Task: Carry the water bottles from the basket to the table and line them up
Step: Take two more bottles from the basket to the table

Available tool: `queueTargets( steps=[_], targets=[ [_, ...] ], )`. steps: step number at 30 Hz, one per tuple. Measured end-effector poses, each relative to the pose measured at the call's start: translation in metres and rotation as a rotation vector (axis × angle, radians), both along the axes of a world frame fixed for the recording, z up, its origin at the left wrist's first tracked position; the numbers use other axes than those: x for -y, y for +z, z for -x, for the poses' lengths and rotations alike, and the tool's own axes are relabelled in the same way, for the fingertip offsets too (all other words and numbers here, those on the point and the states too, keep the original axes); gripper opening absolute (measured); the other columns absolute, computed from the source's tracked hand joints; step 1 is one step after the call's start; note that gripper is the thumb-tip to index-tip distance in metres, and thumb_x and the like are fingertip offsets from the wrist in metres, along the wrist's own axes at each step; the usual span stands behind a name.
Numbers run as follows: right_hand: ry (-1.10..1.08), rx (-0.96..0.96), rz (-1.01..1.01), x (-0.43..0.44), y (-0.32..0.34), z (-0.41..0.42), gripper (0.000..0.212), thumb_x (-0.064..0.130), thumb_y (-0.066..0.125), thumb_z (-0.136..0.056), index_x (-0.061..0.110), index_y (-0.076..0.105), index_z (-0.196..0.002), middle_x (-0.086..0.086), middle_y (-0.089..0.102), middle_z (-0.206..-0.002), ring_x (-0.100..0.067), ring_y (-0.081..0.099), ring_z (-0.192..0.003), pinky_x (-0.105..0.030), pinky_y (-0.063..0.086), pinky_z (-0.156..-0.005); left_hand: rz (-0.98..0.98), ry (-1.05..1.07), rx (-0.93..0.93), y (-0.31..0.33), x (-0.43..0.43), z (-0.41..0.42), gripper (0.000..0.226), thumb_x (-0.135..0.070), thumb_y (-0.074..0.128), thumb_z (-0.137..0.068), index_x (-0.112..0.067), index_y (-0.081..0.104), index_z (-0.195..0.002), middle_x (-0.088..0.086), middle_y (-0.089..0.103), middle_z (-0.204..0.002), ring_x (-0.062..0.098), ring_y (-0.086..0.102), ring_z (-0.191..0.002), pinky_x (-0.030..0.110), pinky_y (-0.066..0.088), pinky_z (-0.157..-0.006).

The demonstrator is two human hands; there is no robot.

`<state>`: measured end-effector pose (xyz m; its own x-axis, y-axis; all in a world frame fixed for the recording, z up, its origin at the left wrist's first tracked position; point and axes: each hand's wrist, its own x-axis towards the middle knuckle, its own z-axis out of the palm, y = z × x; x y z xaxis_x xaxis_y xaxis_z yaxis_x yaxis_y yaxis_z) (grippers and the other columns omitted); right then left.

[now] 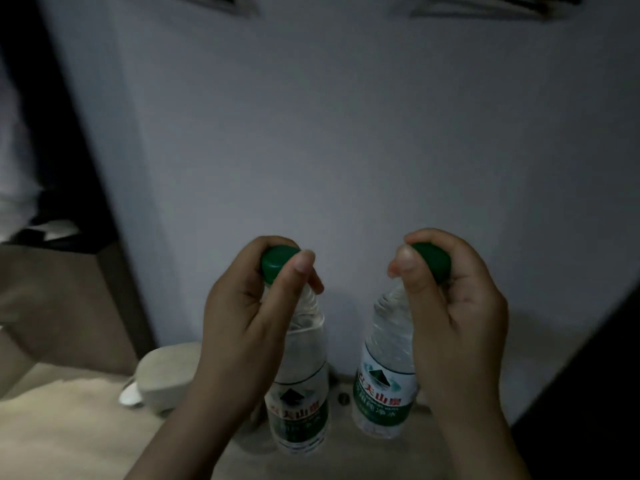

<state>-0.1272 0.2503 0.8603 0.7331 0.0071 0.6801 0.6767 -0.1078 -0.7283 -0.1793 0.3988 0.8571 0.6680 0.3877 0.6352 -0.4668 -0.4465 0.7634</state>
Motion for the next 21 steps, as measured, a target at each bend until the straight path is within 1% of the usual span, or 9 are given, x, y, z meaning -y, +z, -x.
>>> queueTargets(
  steps=[2, 6, 8, 12, 15, 17, 19, 21],
  targets=[
    [0.079, 0.013, -0.01, -0.041, 0.001, 0.007, 0.016, 0.045, 0.053, -0.086, 0.034, 0.059, -0.095, 0.005, 0.065, -0.083, -0.014, 0.063, -0.081, -0.013, 0.048, -0.068, -0.001, 0.072, -0.008, 0.002, -0.038, 0.017, 0.035, -0.046, 0.045, -0.089, -0.017, 0.06, -0.076, 0.002, 0.067, -0.075, 0.017, 0.063, -0.074, 0.03, 0.047, -0.067],
    [0.212, 0.01, -0.038, -0.12, 0.0, 0.026, 0.018, 0.045, 0.053, -0.087, 0.031, 0.06, -0.096, 0.005, 0.066, -0.084, -0.017, 0.064, -0.083, -0.017, 0.049, -0.071, -0.033, 0.208, -0.001, 0.004, -0.111, 0.053, 0.035, -0.045, 0.044, -0.09, -0.018, 0.06, -0.075, 0.001, 0.065, -0.075, 0.015, 0.062, -0.076, 0.023, 0.045, -0.068],
    [0.268, 0.007, -0.044, -0.159, -0.002, 0.037, 0.019, 0.045, 0.053, -0.087, 0.03, 0.06, -0.097, 0.006, 0.066, -0.084, -0.016, 0.064, -0.083, -0.016, 0.049, -0.071, -0.055, 0.273, -0.012, 0.003, -0.146, 0.072, 0.035, -0.046, 0.043, -0.09, -0.019, 0.059, -0.075, 0.0, 0.064, -0.075, 0.015, 0.061, -0.076, 0.022, 0.044, -0.068],
    [0.384, 0.014, -0.047, -0.231, -0.006, 0.061, 0.023, 0.044, 0.052, -0.088, 0.025, 0.061, -0.098, 0.007, 0.066, -0.083, -0.013, 0.064, -0.082, -0.013, 0.048, -0.07, -0.028, 0.379, -0.036, 0.001, -0.205, 0.108, 0.033, -0.049, 0.043, -0.089, -0.022, 0.058, -0.075, -0.001, 0.063, -0.075, 0.015, 0.06, -0.072, 0.026, 0.045, -0.065],
    [0.469, 0.008, -0.049, -0.279, -0.007, 0.073, 0.022, 0.042, 0.053, -0.088, 0.024, 0.061, -0.097, 0.006, 0.066, -0.083, -0.013, 0.064, -0.082, -0.011, 0.046, -0.071, -0.034, 0.46, -0.057, 0.0, -0.245, 0.13, 0.037, -0.05, 0.043, -0.088, -0.02, 0.059, -0.074, -0.002, 0.062, -0.075, 0.012, 0.058, -0.07, 0.016, 0.042, -0.062],
    [0.54, -0.001, -0.041, -0.31, -0.008, 0.078, 0.023, 0.042, 0.053, -0.088, 0.023, 0.061, -0.097, 0.005, 0.066, -0.082, -0.012, 0.064, -0.081, -0.011, 0.047, -0.07, -0.014, 0.532, -0.061, -0.002, -0.271, 0.142, 0.038, -0.05, 0.043, -0.087, -0.018, 0.06, -0.075, -0.002, 0.063, -0.076, 0.011, 0.059, -0.071, 0.012, 0.041, -0.062],
    [0.604, -0.009, -0.034, -0.339, -0.008, 0.082, 0.023, 0.041, 0.053, -0.088, 0.022, 0.062, -0.097, 0.004, 0.066, -0.082, -0.012, 0.065, -0.081, -0.011, 0.047, -0.07, 0.011, 0.577, -0.048, -0.004, -0.294, 0.151, 0.038, -0.049, 0.043, -0.087, -0.017, 0.06, -0.077, -0.002, 0.065, -0.076, 0.011, 0.061, -0.073, 0.013, 0.042, -0.064],
    [0.654, -0.007, -0.029, -0.366, -0.01, 0.083, 0.023, 0.041, 0.053, -0.088, 0.021, 0.062, -0.097, 0.005, 0.067, -0.081, -0.009, 0.065, -0.08, -0.009, 0.046, -0.069, 0.022, 0.618, -0.059, -0.007, -0.314, 0.158, 0.037, -0.049, 0.043, -0.088, -0.017, 0.06, -0.078, -0.001, 0.065, -0.075, 0.013, 0.063, -0.074, 0.019, 0.046, -0.066]
  ],
)
